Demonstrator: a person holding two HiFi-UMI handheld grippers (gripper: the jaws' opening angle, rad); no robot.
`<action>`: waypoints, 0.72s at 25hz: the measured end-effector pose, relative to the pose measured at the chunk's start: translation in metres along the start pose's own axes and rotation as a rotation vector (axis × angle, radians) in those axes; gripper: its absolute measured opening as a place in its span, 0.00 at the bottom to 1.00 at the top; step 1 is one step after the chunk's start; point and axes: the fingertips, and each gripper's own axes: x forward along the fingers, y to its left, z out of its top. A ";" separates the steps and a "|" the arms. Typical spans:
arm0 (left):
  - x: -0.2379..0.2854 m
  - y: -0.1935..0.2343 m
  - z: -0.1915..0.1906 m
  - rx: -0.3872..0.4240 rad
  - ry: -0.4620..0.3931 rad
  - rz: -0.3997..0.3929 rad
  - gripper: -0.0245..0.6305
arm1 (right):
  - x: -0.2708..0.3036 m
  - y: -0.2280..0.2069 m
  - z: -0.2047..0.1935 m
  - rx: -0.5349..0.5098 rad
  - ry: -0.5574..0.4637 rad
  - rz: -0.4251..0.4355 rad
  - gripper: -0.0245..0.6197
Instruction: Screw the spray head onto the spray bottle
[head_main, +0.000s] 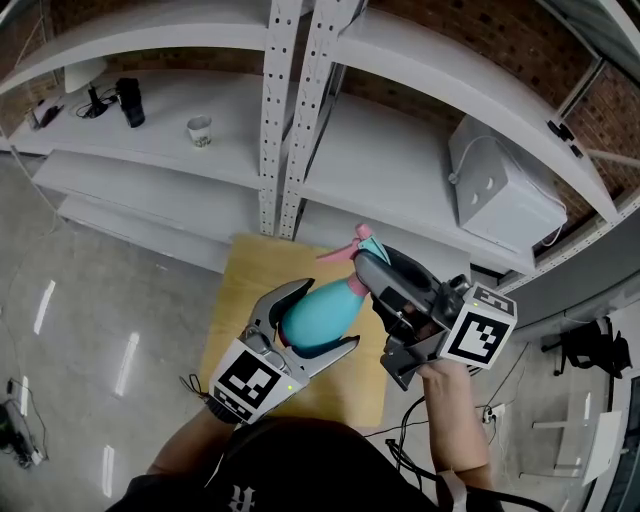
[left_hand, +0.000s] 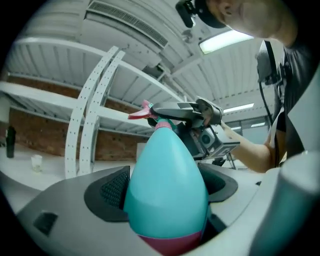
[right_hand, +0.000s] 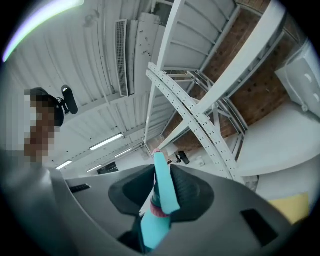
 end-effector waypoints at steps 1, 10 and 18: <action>0.000 -0.003 -0.001 -0.063 -0.010 -0.056 0.68 | 0.000 -0.001 0.000 0.013 -0.002 0.000 0.18; -0.022 -0.051 0.036 -0.656 -0.196 -0.705 0.68 | -0.043 0.044 0.025 0.117 -0.165 0.626 0.46; -0.044 -0.098 0.056 -0.890 -0.293 -1.162 0.68 | -0.058 0.068 0.009 -0.082 -0.070 0.931 0.54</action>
